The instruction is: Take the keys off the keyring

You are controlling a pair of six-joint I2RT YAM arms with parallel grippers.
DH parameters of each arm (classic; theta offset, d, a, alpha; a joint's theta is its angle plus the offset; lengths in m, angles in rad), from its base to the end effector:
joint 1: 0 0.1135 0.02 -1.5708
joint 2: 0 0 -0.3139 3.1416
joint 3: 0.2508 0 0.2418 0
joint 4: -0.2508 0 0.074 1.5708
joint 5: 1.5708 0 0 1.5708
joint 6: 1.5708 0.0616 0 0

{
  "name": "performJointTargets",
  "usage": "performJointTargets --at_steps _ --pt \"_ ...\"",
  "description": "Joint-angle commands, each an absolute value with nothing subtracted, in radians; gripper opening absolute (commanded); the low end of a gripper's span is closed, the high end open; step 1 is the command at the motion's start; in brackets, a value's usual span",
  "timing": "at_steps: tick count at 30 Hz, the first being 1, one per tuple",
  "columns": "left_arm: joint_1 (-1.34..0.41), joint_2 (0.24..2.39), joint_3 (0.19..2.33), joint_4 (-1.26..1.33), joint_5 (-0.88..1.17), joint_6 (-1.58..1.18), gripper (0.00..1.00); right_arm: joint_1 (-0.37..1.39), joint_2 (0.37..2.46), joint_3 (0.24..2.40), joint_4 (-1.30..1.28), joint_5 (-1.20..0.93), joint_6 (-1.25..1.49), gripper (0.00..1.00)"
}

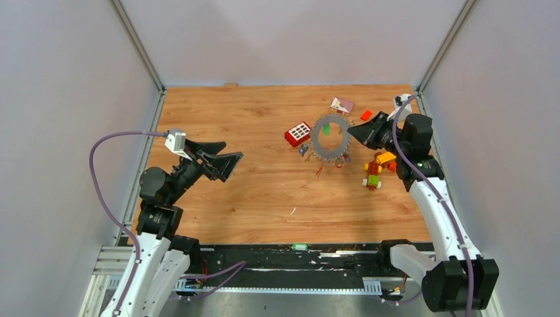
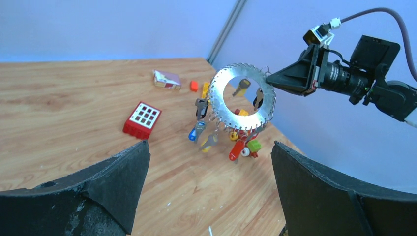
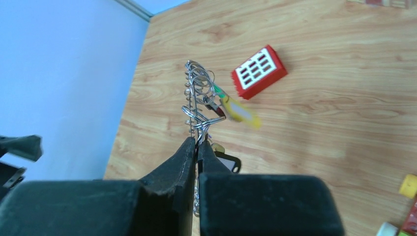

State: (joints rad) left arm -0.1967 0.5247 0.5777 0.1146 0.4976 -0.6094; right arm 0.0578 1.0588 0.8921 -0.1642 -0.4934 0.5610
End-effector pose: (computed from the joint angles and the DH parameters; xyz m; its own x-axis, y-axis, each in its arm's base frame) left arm 0.0976 -0.0494 0.3645 -0.2283 -0.4673 -0.8541 0.6129 0.6126 -0.4991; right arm 0.2264 0.0423 0.3658 -0.5396 0.4381 -0.7189 -0.2491 0.7326 0.6335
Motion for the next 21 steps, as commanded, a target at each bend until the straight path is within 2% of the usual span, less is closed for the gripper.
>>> performJointTargets --at_steps 1,9,15,18,21 --pt "-0.195 0.52 0.574 0.284 0.606 -0.642 1.0 0.061 0.977 1.012 -0.164 -0.632 0.624 0.0" --pt "-0.197 0.427 0.694 0.12 0.539 -0.463 1.0 0.062 0.949 1.183 -0.214 -0.819 0.729 0.0" --pt "-0.234 0.392 0.682 0.154 0.519 -0.478 1.0 0.061 0.912 1.266 -0.22 -0.889 0.768 0.0" --pt "-0.318 0.429 0.679 0.158 0.457 -0.447 0.98 0.062 0.899 1.314 -0.261 -0.9 0.747 0.0" --pt "-0.504 0.479 0.687 0.138 0.305 -0.336 0.98 0.061 0.895 1.362 -0.314 -0.9 0.72 0.0"
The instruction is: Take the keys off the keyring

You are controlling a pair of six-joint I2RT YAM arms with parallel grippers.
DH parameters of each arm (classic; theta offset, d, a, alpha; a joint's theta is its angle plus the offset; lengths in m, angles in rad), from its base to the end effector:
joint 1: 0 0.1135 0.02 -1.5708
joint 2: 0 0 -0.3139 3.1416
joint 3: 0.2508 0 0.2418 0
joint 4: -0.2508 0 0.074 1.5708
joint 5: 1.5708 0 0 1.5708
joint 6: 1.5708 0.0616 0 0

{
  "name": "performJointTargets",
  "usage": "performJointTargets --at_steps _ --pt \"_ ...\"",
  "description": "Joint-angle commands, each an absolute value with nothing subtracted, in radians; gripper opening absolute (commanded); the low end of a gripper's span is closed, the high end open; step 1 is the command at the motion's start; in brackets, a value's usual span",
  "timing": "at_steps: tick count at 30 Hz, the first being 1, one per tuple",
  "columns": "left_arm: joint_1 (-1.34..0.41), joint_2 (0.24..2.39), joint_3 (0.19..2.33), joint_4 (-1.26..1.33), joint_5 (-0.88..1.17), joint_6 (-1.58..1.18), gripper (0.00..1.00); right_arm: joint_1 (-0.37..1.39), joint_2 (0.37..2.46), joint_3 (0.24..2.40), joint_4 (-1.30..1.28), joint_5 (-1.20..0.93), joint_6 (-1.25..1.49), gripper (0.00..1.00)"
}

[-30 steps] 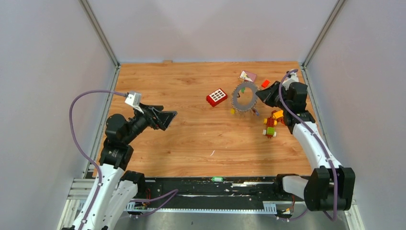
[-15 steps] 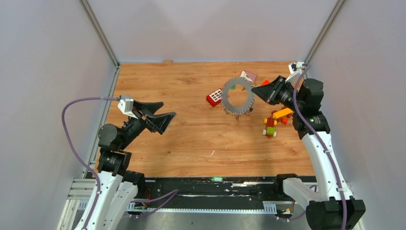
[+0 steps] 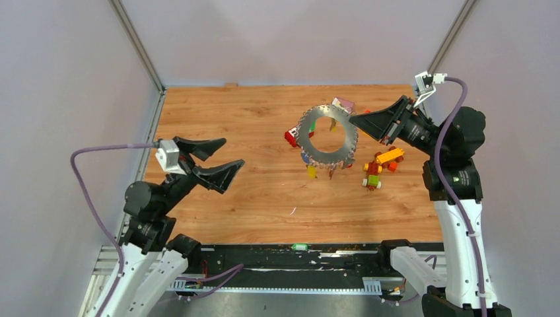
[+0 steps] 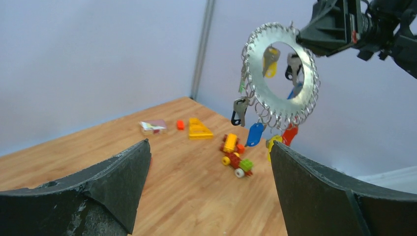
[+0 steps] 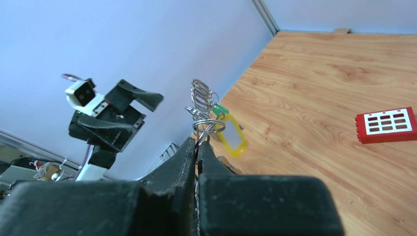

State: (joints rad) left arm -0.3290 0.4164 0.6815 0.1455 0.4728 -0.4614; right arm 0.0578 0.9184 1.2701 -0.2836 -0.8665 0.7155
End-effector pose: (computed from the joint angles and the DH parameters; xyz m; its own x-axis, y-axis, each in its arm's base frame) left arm 0.0490 -0.0464 0.4112 0.0343 -0.4305 -0.9019 0.7796 0.5762 -0.2454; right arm 0.1393 0.0551 0.5077 -0.4712 0.3982 -0.7870 -0.6457 0.4522 0.6153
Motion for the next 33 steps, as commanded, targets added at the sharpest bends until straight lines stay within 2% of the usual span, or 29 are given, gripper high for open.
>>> performJointTargets --at_steps 1,4,7,10,14,20,28,33 --pt "-0.591 0.499 0.691 0.132 0.241 -0.289 0.98 0.062 0.895 1.377 -0.33 -0.9 0.711 0.0" --pt "-0.833 0.553 0.681 0.153 0.073 -0.167 0.97 0.062 0.901 1.416 -0.391 -0.904 0.677 0.0" --pt "-0.937 0.56 0.622 0.267 0.003 -0.113 0.96 0.062 0.905 1.436 -0.412 -0.937 0.663 0.0" --pt "-0.952 0.53 0.528 0.409 -0.018 -0.11 0.95 0.061 0.901 1.444 -0.414 -0.968 0.659 0.0" --pt "-0.955 0.564 0.496 0.461 -0.007 -0.116 0.92 0.061 0.893 1.446 -0.423 -0.977 0.657 0.0" --pt "-0.981 0.639 0.428 0.693 0.129 -0.134 0.89 0.062 0.891 1.425 -0.384 -0.984 0.687 0.0" --pt "-1.057 0.752 0.442 0.767 0.185 -0.058 0.84 0.062 0.891 1.407 -0.338 -0.994 0.718 0.0" --pt "-1.116 0.816 0.456 0.813 0.152 -0.024 0.82 0.061 0.89 1.395 -0.323 -0.991 0.729 0.0"
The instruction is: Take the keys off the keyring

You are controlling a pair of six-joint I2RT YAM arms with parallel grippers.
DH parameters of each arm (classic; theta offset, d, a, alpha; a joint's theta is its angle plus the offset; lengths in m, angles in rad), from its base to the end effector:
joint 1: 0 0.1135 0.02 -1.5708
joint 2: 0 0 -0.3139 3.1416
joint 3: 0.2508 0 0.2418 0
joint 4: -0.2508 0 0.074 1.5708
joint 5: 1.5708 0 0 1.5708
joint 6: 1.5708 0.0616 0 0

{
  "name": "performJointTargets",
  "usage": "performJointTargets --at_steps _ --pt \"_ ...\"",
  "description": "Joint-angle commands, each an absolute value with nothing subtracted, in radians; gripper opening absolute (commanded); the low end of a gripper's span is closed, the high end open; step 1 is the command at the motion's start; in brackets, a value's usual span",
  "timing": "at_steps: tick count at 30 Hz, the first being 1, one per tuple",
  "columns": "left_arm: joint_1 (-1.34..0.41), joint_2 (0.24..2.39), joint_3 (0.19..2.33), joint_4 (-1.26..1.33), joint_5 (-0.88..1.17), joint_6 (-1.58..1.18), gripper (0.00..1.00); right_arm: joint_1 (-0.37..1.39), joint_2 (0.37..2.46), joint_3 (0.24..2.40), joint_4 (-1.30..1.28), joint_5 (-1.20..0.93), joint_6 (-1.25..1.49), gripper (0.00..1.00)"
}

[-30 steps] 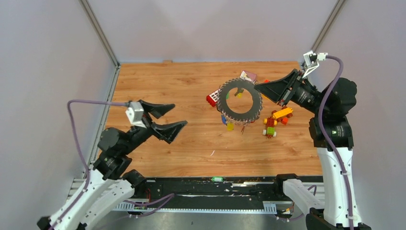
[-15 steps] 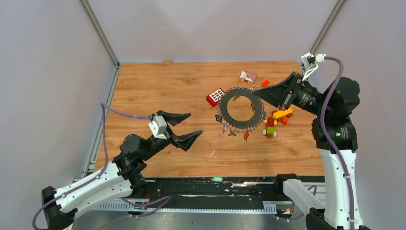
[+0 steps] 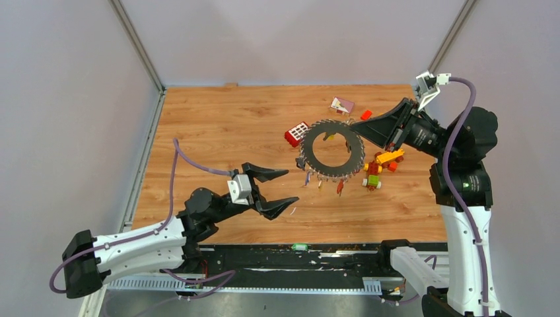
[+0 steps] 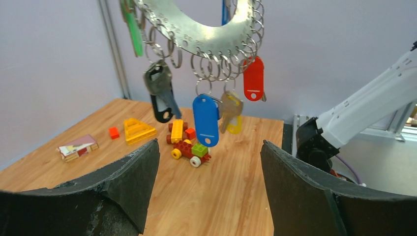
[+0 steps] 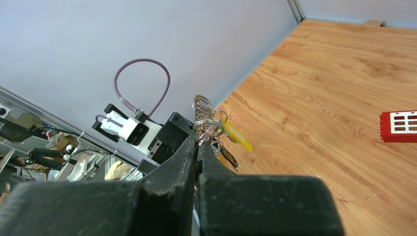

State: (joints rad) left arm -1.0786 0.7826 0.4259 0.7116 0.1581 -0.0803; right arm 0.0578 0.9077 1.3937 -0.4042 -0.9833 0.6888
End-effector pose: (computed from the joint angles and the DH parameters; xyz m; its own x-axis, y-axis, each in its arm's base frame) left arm 0.0691 -0.1494 0.3561 0.0883 -0.3323 -0.9390 0.9502 0.3109 -0.0207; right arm 0.1105 0.0577 0.5322 -0.4838 0.3249 -0.8127 -0.7159 0.3872 0.5810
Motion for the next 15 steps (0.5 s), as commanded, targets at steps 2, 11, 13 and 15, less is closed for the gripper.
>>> performJointTargets --at_steps 2,11,13,15 --pt "-1.131 0.842 0.465 0.827 0.139 -0.017 0.8 0.062 0.888 1.39 -0.319 -0.99 0.732 0.0" --pt "-1.182 0.963 0.52 0.884 0.085 -0.002 0.65 0.061 0.879 1.378 -0.309 -0.995 0.739 0.0" --pt "-1.186 0.984 0.529 0.898 0.067 -0.001 0.63 0.061 0.878 1.378 -0.308 -0.998 0.741 0.0" --pt "-1.189 0.996 0.535 0.907 0.048 0.022 0.59 0.063 0.876 1.378 -0.305 -1.001 0.745 0.0"
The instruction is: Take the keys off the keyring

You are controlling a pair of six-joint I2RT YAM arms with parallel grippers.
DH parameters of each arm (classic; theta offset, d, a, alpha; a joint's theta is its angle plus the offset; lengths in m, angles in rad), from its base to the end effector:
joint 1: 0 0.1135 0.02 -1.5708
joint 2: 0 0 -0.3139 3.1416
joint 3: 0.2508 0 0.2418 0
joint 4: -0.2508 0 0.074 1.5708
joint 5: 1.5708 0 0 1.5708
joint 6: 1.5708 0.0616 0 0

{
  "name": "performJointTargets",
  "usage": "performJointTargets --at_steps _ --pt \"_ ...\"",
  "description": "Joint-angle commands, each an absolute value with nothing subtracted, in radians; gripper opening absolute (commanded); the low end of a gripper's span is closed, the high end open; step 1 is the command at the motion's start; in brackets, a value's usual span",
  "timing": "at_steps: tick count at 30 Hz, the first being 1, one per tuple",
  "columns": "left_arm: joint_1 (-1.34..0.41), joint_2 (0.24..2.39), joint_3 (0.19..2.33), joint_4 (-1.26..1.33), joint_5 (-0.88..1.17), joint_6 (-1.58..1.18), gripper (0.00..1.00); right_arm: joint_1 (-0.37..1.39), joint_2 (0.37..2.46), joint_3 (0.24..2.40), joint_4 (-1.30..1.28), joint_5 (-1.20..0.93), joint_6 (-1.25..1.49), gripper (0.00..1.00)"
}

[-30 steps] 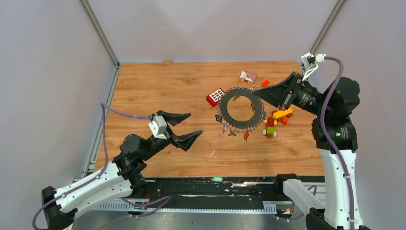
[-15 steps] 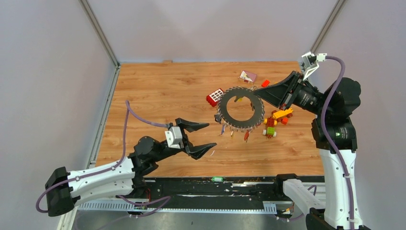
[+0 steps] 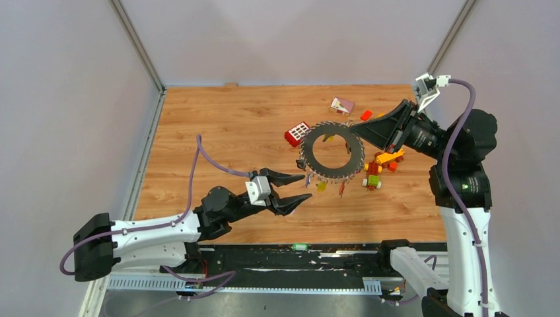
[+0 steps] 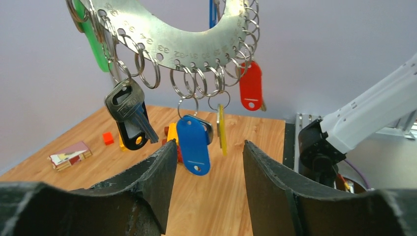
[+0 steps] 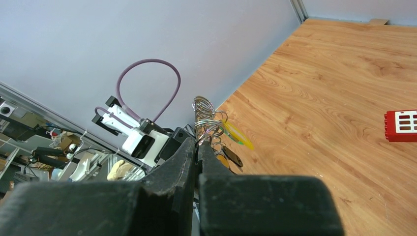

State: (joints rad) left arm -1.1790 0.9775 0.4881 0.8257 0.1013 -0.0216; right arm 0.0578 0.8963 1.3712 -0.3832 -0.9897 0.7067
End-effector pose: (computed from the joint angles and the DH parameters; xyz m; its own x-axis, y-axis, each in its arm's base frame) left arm 0.0733 -0.1938 0.3613 0.1053 -0.3112 -0.9445 0.9584 0.2850 0.0130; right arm 0.1090 0.0579 0.5290 -0.4906 0.3287 -0.8070 -0.7154 0.3768 0.5884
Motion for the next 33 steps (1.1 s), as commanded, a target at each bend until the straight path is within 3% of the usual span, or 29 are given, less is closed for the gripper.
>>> performJointTargets --at_steps 1,13,23,33 --pt "-1.19 1.001 0.536 0.909 0.039 0.028 0.58 0.062 0.875 1.378 -0.304 -1.003 0.747 0.0" --pt "-1.191 1.054 0.577 0.91 0.023 0.052 0.47 0.062 0.866 1.357 -0.273 -1.015 0.774 0.0" --pt "-1.197 1.093 0.598 0.915 0.052 0.041 0.47 0.061 0.861 1.34 -0.264 -1.016 0.779 0.0" --pt "-1.199 1.102 0.608 0.901 0.064 0.031 0.34 0.062 0.85 1.319 -0.261 -1.013 0.779 0.0"
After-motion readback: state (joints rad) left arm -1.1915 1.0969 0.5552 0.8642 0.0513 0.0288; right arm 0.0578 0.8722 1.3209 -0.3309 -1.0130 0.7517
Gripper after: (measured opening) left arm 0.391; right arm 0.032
